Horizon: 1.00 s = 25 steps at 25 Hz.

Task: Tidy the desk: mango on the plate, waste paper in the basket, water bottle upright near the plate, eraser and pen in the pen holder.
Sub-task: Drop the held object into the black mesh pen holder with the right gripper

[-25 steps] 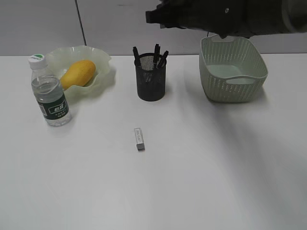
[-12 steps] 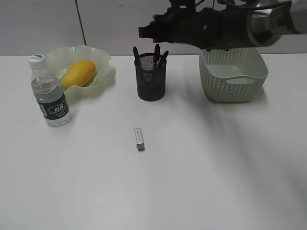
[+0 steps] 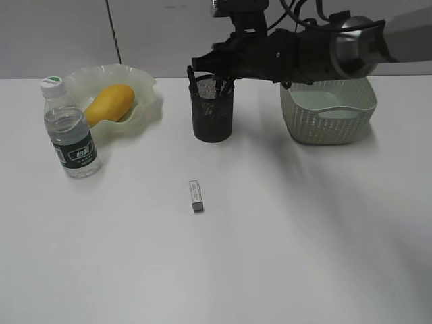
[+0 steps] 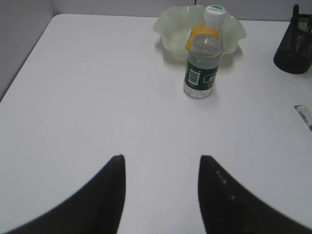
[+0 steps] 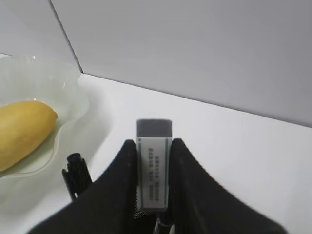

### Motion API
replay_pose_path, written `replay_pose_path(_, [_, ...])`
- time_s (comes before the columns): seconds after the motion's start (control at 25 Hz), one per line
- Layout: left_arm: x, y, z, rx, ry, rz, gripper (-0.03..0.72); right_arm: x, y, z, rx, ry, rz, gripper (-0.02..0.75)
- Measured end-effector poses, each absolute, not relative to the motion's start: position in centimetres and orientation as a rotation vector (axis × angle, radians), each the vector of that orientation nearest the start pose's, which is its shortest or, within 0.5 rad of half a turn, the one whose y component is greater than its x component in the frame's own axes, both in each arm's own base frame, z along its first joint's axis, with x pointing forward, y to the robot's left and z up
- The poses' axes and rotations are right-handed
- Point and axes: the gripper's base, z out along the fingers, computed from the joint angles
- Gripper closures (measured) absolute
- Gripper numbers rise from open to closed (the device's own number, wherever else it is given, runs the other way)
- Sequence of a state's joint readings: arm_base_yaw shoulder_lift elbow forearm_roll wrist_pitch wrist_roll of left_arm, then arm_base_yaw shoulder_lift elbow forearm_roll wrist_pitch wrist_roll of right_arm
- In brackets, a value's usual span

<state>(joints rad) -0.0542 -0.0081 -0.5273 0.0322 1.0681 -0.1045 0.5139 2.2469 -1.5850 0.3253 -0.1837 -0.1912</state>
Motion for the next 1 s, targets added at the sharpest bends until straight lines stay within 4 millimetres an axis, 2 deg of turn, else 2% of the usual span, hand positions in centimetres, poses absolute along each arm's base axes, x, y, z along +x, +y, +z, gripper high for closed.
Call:
replay_pose_path(0.2, [-1.0,0.3,28.4,-0.053,2.016,-0.061,0.316,44.3,25.8,16.6,-0.368,1.962,0.377,0.571])
replay_pose_path(0.36, [-1.0,0.3,28.4,-0.053,2.016,-0.059,0.316,43.8,26.6,16.4,-0.394,1.978,0.388,0.531])
replay_pose_path(0.76, [-1.0,0.4,28.4,-0.053,2.016,-0.056,0.316,43.7,26.6,16.4,-0.435,1.985,0.374,0.475])
replay_pose_path(0.88, [-1.0,0.4,28.4,-0.053,2.016,-0.056,0.316,43.4,26.5,17.1,-0.451,2.015,0.382,0.382])
replay_pose_path(1.0, [-1.0,0.4,28.4,-0.054,2.015,-0.050,0.316,42.7,26.4,19.1,-0.470,2.039,0.399,0.269])
